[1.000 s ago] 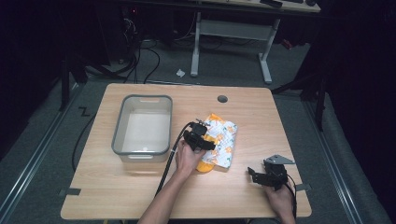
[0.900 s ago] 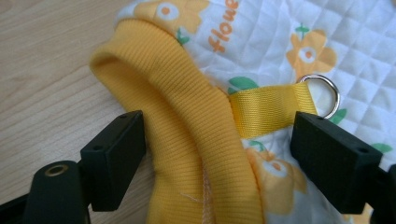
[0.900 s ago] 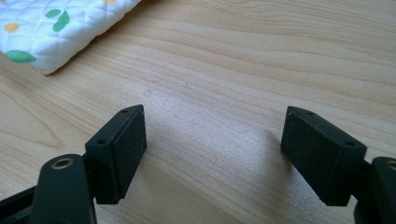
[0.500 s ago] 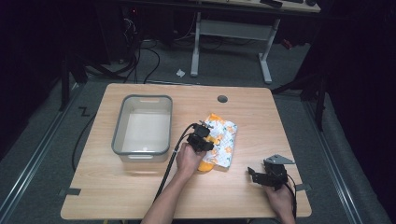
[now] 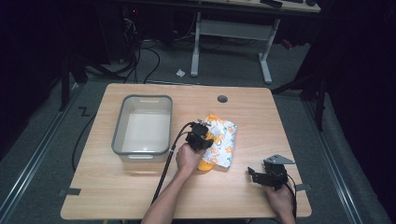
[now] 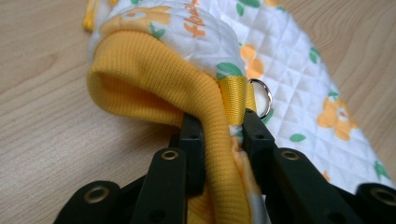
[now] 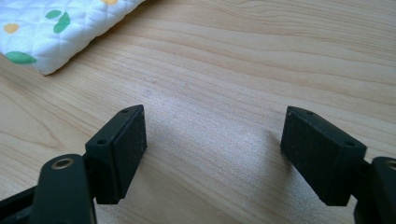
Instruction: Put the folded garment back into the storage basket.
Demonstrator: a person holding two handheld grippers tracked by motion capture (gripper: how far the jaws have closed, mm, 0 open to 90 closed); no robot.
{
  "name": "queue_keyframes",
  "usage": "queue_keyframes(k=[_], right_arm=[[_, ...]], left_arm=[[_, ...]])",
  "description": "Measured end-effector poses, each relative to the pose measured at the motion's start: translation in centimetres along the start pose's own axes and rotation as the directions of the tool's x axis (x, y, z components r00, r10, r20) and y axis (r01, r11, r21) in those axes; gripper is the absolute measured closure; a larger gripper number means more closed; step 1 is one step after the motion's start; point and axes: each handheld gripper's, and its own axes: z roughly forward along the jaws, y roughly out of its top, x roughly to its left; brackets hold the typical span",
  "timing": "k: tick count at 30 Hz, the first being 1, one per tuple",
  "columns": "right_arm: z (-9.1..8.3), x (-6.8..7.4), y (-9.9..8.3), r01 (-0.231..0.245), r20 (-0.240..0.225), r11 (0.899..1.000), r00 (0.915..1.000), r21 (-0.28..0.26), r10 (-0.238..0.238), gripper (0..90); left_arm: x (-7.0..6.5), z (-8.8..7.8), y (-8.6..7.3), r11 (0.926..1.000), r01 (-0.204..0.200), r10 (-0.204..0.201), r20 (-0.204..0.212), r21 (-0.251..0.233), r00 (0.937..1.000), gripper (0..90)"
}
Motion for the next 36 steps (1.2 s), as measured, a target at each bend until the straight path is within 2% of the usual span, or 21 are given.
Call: queue_keyframes(k=[10, 15, 27, 36], right_arm=[[0.0, 0.0, 0.0, -0.001, 0.001, 1.0, 1.0, -0.001, 0.001, 22.9], [0.0, 0.0, 0.0, -0.001, 0.0, 1.0, 1.0, 0.0, 0.001, 22.9], [0.0, 0.0, 0.0, -0.001, 0.0, 1.0, 1.0, 0.001, 0.001, 22.9], [0.0, 0.0, 0.0, 0.0, 0.001, 1.0, 1.0, 0.0, 0.0, 22.8]], left_arm=[[-0.1, -2.4, 0.4, 0.9977, -0.011, 0.013, 0.03, -0.066, 0.9995, 74.9], [-0.1, -3.1, 0.5, 0.9953, -0.001, 0.006, 0.047, -0.097, 0.9989, 74.9], [0.0, -5.7, 0.7, 0.9861, 0.008, 0.007, 0.087, -0.166, 0.9961, 75.0], [0.6, -7.5, 0.5, 0.9784, 0.023, -0.008, 0.076, -0.205, 0.997, 75.0]])
